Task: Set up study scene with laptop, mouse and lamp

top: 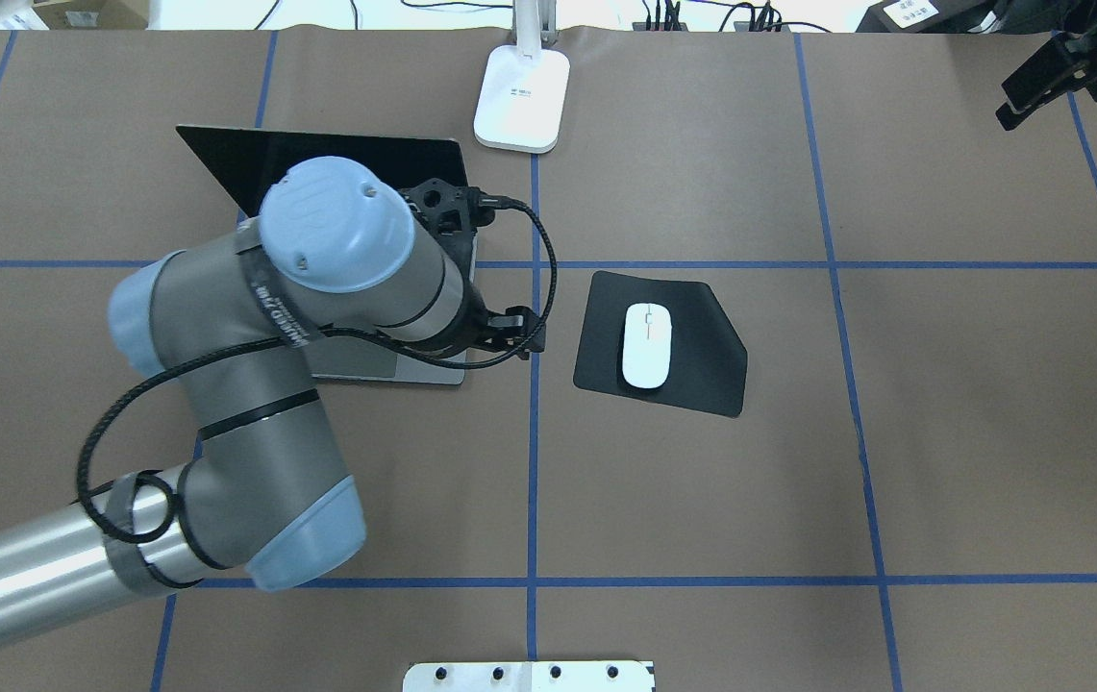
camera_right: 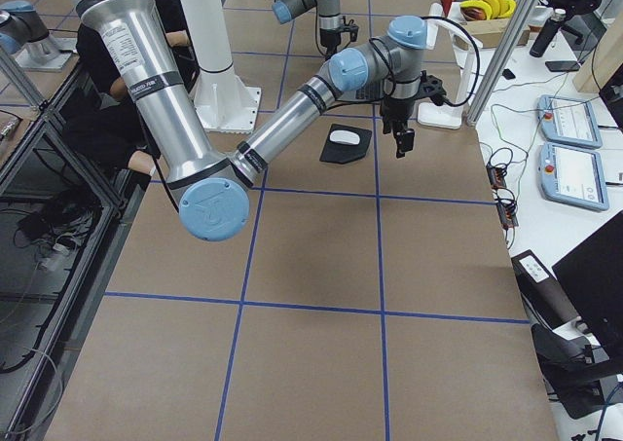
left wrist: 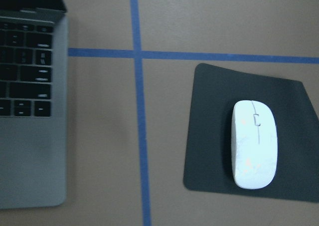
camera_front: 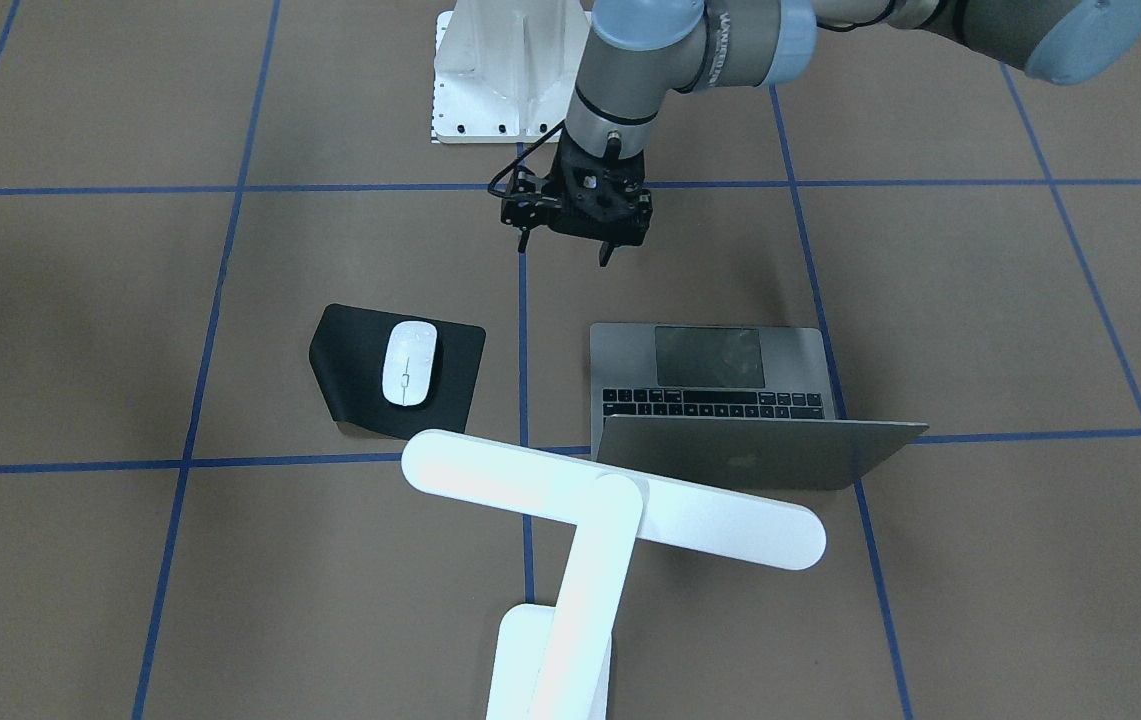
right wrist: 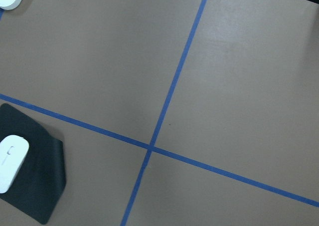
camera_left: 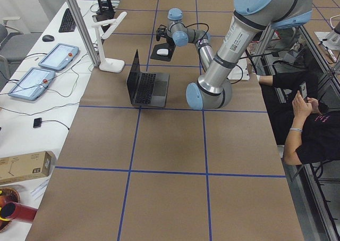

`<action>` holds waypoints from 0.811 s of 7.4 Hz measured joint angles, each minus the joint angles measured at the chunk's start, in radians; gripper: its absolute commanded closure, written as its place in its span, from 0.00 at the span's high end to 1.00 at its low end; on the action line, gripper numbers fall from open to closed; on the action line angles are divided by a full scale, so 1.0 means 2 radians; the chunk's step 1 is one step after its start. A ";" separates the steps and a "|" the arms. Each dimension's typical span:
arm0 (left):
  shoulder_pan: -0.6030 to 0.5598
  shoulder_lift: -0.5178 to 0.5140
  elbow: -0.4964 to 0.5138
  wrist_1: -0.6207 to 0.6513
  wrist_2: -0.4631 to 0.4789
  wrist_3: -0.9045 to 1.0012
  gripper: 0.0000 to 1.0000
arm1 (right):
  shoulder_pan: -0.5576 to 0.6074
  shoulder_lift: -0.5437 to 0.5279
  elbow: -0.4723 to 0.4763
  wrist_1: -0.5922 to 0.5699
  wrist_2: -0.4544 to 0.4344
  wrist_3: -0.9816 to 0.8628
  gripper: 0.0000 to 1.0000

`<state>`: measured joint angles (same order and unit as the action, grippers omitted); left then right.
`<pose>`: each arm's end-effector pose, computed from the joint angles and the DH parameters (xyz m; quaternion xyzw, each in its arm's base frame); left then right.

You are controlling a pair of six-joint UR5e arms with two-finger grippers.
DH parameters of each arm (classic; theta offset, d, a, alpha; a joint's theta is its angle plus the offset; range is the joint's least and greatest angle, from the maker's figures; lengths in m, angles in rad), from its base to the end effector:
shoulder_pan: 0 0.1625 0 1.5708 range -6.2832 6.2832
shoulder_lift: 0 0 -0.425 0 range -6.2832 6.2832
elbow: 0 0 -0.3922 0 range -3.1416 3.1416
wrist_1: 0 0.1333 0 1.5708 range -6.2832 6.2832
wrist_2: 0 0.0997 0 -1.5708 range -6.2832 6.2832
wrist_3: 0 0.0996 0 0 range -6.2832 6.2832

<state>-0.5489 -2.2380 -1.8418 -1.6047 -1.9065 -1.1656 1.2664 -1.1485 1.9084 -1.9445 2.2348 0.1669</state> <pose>0.4839 -0.4138 0.1507 0.0803 0.4770 0.0153 0.8751 -0.1053 -0.5753 0.3151 0.1017 -0.3534 -0.1261 0.9213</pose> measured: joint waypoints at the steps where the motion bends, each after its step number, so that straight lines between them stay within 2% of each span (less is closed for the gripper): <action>1: -0.018 0.024 -0.027 0.009 -0.016 0.020 0.99 | 0.005 -0.003 -0.011 0.001 -0.002 0.000 1.00; 3: -0.081 0.089 -0.062 0.018 -0.071 0.105 1.00 | 0.033 -0.011 -0.046 0.002 -0.002 -0.002 1.00; 6: -0.204 0.211 -0.076 0.015 -0.149 0.288 1.00 | 0.076 -0.065 -0.060 0.002 0.004 -0.029 1.00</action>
<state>-0.9567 -1.8163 -1.9936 -1.5757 -2.2054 -0.5899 1.4190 -1.2784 1.7888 -1.9400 2.2429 0.1085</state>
